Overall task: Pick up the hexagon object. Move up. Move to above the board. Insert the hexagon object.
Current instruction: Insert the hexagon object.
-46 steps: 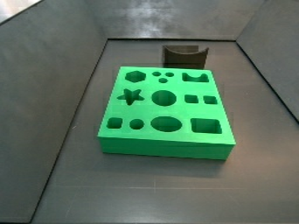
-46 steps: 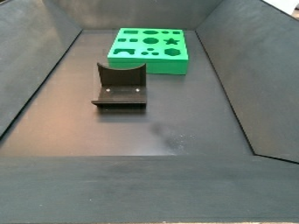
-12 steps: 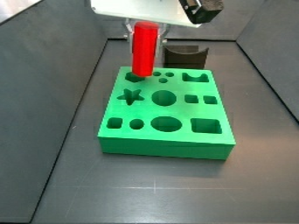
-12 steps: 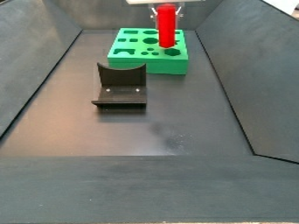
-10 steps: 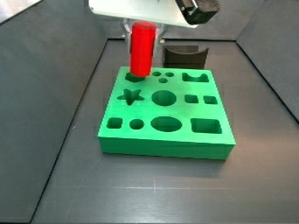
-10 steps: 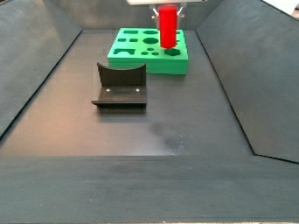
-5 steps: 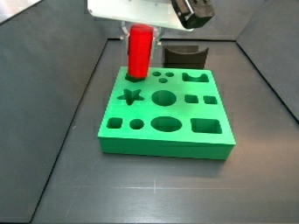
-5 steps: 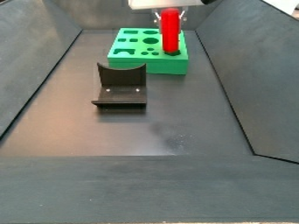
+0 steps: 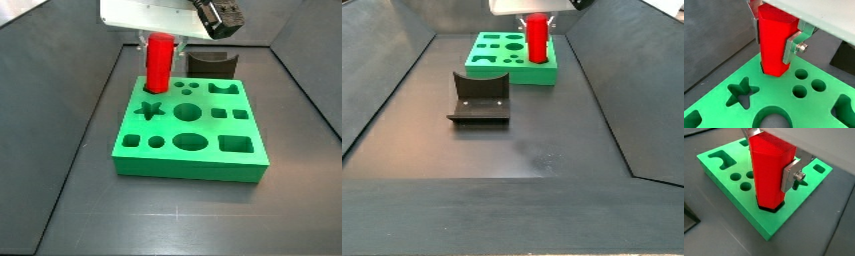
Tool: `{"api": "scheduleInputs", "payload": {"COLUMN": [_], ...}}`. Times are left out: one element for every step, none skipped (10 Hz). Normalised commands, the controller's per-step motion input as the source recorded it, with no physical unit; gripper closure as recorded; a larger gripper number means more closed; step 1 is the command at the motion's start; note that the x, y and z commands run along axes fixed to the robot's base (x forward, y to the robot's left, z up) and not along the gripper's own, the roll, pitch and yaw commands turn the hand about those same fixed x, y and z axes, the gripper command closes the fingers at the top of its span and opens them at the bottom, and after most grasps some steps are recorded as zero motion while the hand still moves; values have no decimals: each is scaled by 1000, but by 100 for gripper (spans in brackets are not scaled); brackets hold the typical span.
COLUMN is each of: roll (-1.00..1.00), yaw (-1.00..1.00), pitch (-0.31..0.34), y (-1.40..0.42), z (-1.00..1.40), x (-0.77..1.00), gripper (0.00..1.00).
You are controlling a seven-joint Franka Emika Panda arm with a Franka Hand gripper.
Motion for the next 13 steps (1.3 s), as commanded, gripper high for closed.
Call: {"api": "scheduleInputs", "payload": {"roll": [-54, -50, 0, 0, 0, -9, -11, -24, -3, 0, 31, 79, 101], "yaw": [49, 31, 60, 157, 246, 231, 237, 211, 186, 157, 149, 180, 177], "pitch": [-84, -91, -74, -74, -47, -33, -36, -57, -36, -43, -20, -39, -47], "y": [29, 0, 0, -6, 0, 0, 0, 0, 0, 0, 0, 0, 0], "z": [0, 0, -3, -114, -100, -51, -63, -91, -69, -86, -171, -317, -380], "x": [-260, -186, -54, 0, 77, 77, 111, 91, 54, 0, 0, 0, 0], "gripper": [100, 100, 100, 100, 100, 100, 100, 100, 100, 100, 100, 100, 100]}}
